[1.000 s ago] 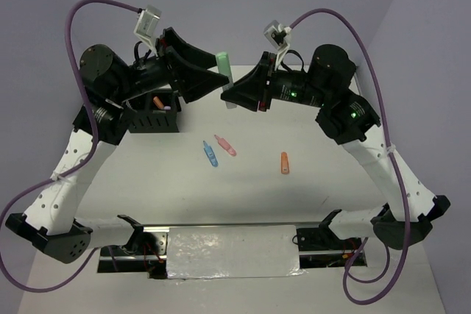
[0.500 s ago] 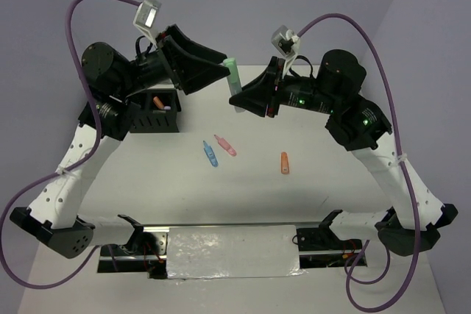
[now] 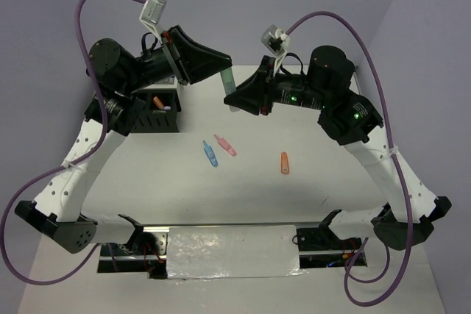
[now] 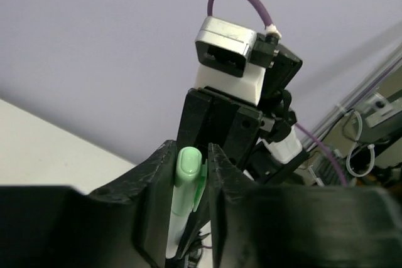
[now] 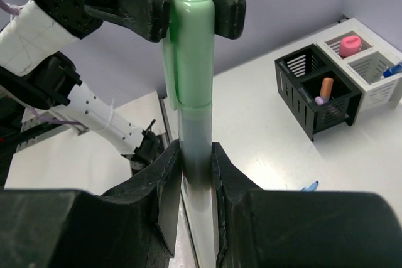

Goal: Sort the stationery into containers
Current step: Close the pen cap on the pen.

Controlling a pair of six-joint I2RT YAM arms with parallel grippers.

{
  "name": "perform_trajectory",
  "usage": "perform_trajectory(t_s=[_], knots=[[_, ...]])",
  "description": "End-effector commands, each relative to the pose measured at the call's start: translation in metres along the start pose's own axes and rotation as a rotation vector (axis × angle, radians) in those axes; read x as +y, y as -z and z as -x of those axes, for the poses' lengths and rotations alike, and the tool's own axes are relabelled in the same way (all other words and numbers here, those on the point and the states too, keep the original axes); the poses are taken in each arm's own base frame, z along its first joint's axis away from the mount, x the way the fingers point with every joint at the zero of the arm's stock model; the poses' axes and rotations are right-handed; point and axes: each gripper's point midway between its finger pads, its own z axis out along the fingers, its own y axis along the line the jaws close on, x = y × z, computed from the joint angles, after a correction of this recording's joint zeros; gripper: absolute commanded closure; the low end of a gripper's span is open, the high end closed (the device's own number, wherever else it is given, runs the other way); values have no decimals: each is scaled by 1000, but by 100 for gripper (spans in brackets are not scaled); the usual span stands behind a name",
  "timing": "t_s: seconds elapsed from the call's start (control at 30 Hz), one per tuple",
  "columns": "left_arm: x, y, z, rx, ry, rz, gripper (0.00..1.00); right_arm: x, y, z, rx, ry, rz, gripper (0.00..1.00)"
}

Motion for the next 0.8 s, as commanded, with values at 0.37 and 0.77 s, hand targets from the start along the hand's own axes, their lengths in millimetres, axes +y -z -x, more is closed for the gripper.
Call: perform_trajectory(t_s=[0.37, 0.77], knots=[[-1, -1, -26, 96, -5, -45, 100, 16, 2, 81, -188, 74, 6, 100], [0, 10, -138, 250, 110, -58, 100, 31, 9, 177, -393, 160, 89, 100]])
